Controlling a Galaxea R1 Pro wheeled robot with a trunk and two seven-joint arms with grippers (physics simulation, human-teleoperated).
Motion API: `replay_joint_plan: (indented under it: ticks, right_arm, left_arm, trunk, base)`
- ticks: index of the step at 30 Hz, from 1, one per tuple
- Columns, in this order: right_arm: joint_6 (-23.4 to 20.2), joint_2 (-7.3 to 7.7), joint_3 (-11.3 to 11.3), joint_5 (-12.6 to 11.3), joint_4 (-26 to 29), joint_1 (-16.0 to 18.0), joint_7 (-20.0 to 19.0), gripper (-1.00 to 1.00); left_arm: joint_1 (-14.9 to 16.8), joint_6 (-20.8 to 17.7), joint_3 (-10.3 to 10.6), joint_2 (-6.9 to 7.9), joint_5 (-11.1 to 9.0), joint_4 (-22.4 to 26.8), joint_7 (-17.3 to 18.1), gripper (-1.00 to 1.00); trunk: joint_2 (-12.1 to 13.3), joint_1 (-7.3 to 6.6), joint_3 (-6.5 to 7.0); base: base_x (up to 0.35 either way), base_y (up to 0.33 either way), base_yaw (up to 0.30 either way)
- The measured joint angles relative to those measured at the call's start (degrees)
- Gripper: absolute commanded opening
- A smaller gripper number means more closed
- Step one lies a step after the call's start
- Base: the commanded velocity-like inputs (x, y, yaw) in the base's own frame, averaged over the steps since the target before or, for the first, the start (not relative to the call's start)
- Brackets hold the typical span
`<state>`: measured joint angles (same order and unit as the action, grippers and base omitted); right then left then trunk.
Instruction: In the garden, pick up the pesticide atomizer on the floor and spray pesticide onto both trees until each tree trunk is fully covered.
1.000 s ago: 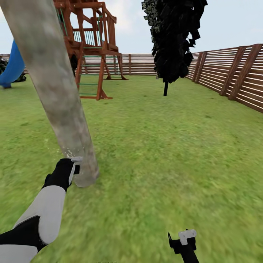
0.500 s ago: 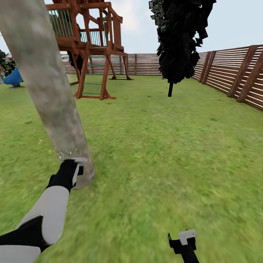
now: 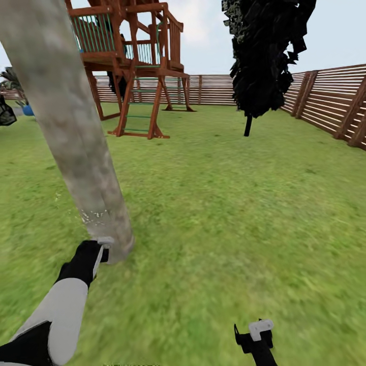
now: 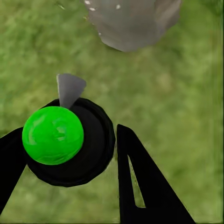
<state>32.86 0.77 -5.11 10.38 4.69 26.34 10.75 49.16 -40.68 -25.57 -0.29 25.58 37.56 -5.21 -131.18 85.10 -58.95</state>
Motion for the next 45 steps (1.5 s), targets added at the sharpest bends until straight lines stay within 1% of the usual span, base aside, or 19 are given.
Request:
replay_joint_plan:
  ticks: [1,3,5,7,8,9,10,11,15,20,24,30,39,45]
  right_arm:
    - [0.01,0.0,0.0,0.01,-0.01,0.0,0.0,1.0]
    - [0.0,0.0,0.02,0.01,-0.01,0.01,-0.01,1.0]
    - [0.01,0.0,0.02,0.0,0.03,0.0,0.05,1.0]
    - [0.07,0.04,0.03,0.0,0.08,-0.01,0.07,1.0]
    - [0.08,0.05,0.02,0.0,0.09,-0.01,0.08,1.0]
    - [0.08,0.02,0.01,0.02,0.06,-0.01,0.08,1.0]
    - [0.09,0.03,0.02,0.05,0.06,-0.01,0.08,1.0]
    - [0.09,0.05,0.02,0.06,0.06,-0.01,0.08,1.0]
    - [0.11,0.1,0.03,0.06,0.1,-0.01,0.08,1.0]
    - [0.12,0.1,0.03,0.06,0.1,-0.01,0.08,1.0]
    - [0.11,0.09,0.02,0.05,0.08,0.01,0.08,1.0]
    - [0.11,0.09,0.02,0.07,0.08,0.01,0.08,1.0]
    - [0.11,0.09,0.02,0.06,0.1,-0.01,0.08,1.0]
    - [0.11,0.05,0.02,0.05,0.08,0.01,0.08,1.0]
  left_arm:
    - [-0.22,0.73,0.12,-1.01,0.38,0.02,-0.38,-1.0]
    - [-0.31,1.12,0.18,-1.36,0.83,0.1,-0.44,-1.0]
    - [-0.61,1.26,0.26,-1.34,0.82,0.09,-0.32,-1.0]
    - [-1.9,1.82,0.19,-1.3,0.79,0.05,-0.19,-1.0]
    - [-2.52,2.94,0.15,-1.09,0.9,0.07,-0.19,-1.0]
    - [-2.99,4.76,0.07,-0.58,1.12,0.04,-0.37,-1.0]
    - [-3.16,5.58,0.04,-0.17,1.19,0.06,-0.55,-1.0]
    - [-3.19,5.75,0.03,-0.12,0.94,0.04,-0.57,-1.0]
    - [-3.44,6.04,0.06,-0.19,0.78,-0.02,-0.49,-1.0]
    - [-4.18,6.11,0.05,-0.19,0.74,-0.03,-0.45,-1.0]
    - [-4.21,6.15,0.03,-0.21,0.73,0.0,-0.42,-1.0]
    - [-4.22,6.15,0.1,-0.61,0.6,-0.02,-0.51,-1.0]
    - [-4.2,6.16,0.04,-0.43,0.66,-0.04,-0.71,-1.0]
    - [-4.22,6.06,0.07,-0.42,0.75,-0.01,-0.64,-1.0]
  trunk:
    - [0.0,0.0,0.0]
    - [0.0,0.0,0.01]
    - [0.0,0.0,0.0]
    - [0.0,0.0,0.0]
    - [0.0,-0.01,0.0]
    - [0.0,-0.03,0.0]
    - [0.0,-0.04,0.01]
    - [0.0,-0.04,0.01]
    - [0.0,-0.03,0.01]
    - [0.0,0.0,0.0]
    - [0.0,0.0,0.01]
    - [0.0,-0.01,0.01]
    - [0.0,-0.02,0.01]
    - [0.0,-0.02,0.01]
  base:
    - [0.001,0.0,0.277]
    - [0.0,0.0,0.267]
    - [0.0,0.0,0.171]
    - [0.047,0.0,0.047]
    - [0.25,0.0,0.01]
    - [0.315,0.0,0.003]
    - [0.323,0.0,0.002]
    - [0.33,-0.04,0.001]
    - [0.24,-0.163,0.0]
    - [0.025,-0.269,0.028]
    - [0.0,-0.278,0.246]
    - [0.06,-0.277,0.268]
    - [0.185,-0.236,0.038]
    - [0.172,-0.233,0.243]
